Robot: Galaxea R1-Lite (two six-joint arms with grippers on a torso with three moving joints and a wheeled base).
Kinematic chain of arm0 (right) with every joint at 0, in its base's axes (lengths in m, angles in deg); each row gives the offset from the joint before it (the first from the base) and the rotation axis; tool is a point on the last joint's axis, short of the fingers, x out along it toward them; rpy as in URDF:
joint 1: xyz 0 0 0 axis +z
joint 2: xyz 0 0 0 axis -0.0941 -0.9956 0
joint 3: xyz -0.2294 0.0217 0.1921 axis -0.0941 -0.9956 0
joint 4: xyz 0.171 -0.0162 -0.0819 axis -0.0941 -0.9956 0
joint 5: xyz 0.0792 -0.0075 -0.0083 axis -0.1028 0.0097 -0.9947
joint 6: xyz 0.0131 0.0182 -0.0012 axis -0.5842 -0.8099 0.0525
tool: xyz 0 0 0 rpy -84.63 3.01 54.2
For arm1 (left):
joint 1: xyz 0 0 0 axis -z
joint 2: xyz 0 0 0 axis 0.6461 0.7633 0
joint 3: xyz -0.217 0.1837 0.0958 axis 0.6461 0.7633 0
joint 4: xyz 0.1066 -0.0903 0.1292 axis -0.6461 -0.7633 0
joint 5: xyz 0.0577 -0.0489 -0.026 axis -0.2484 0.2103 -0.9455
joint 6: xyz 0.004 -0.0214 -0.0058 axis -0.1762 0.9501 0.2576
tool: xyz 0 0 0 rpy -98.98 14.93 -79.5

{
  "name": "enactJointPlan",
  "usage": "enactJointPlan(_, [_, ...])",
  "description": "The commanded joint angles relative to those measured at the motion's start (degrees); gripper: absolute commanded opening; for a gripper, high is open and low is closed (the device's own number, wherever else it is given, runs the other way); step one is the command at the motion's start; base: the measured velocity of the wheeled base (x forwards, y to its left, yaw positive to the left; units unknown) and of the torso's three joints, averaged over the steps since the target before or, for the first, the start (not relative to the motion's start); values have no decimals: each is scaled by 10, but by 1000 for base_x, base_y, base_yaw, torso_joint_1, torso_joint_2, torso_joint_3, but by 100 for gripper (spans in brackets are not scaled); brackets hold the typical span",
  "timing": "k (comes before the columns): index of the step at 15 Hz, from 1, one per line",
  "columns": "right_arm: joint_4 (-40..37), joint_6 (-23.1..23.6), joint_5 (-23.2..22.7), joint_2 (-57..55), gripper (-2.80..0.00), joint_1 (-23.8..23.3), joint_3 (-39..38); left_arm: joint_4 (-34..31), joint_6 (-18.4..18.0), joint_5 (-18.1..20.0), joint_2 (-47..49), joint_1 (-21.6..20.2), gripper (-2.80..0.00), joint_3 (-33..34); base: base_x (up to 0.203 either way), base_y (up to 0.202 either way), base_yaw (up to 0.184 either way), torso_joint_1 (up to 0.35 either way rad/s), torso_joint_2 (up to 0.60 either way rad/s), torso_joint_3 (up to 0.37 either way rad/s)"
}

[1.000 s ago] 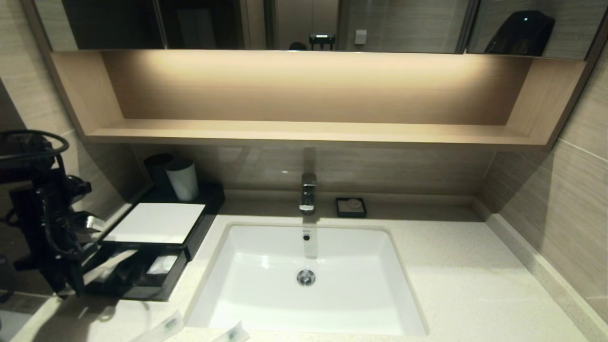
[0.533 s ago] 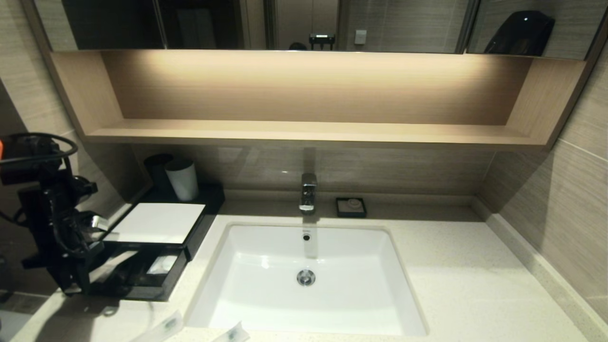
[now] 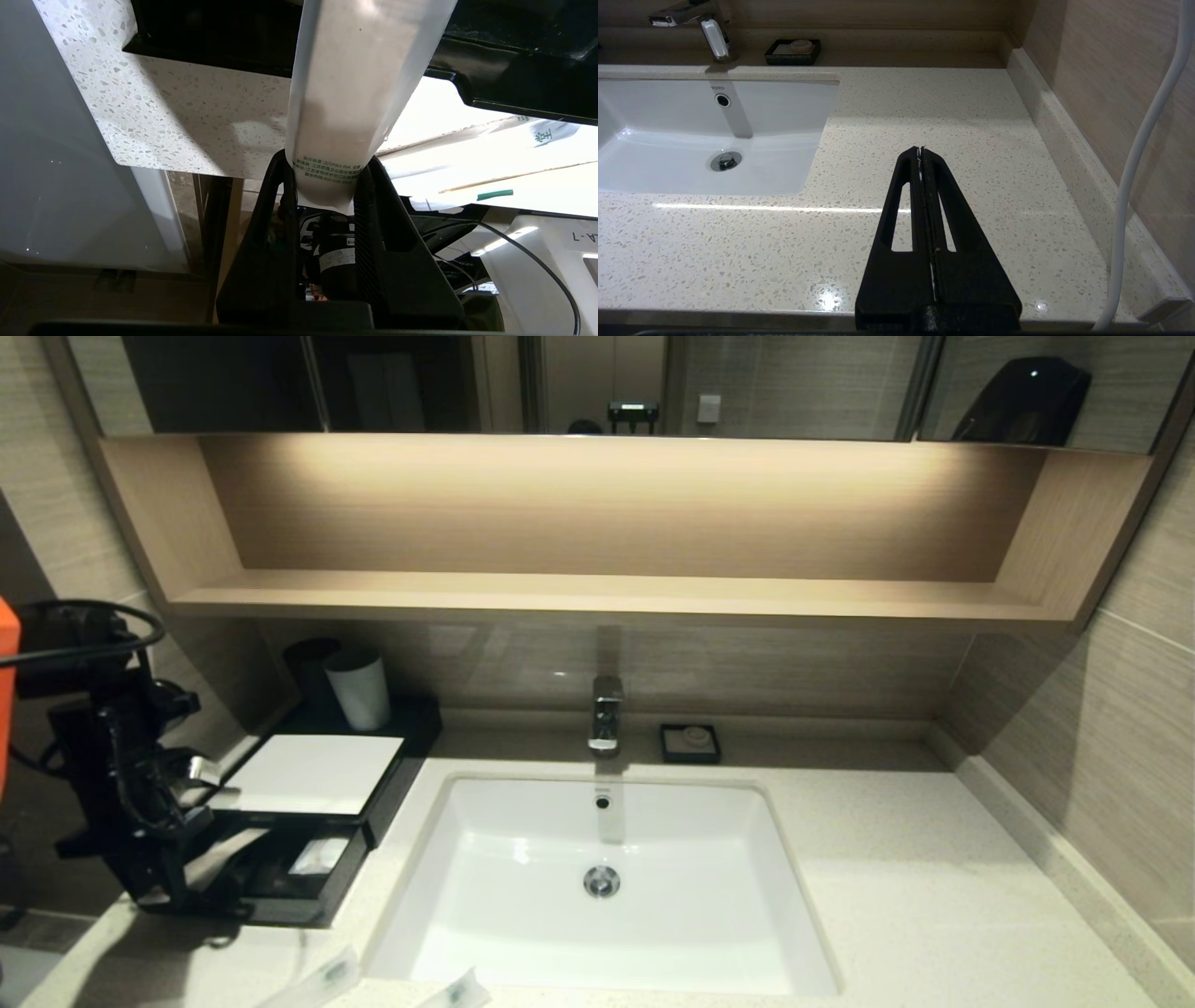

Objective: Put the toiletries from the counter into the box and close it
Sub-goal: Place the bathroom toiletry into the drawer

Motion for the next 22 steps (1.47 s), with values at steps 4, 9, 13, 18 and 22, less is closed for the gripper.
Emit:
enactJointPlan(4, [0,0,-1,0,-280,0,0,-4,-1,0,9,6,-280,-12,0,0,0,0,0,0])
enactJointPlan(9, [0,0,0,0,-280,0,0,0,-1,0,15,10,-280,-14,0,0,0,0,0,0])
enactJointPlan(13, [0,0,0,0,-280,0,0,8,-1,1,19,12,-280,-15,0,0,0,0,0,0])
enactJointPlan(18, [0,0,0,0,-280,0,0,20,-1,0,24,14,-280,-16,0,0,0,0,0,0])
enactJointPlan(22, [0,0,0,0,-280,0,0,27,2,1,24,15,-280,-17,0,0,0,0,0,0])
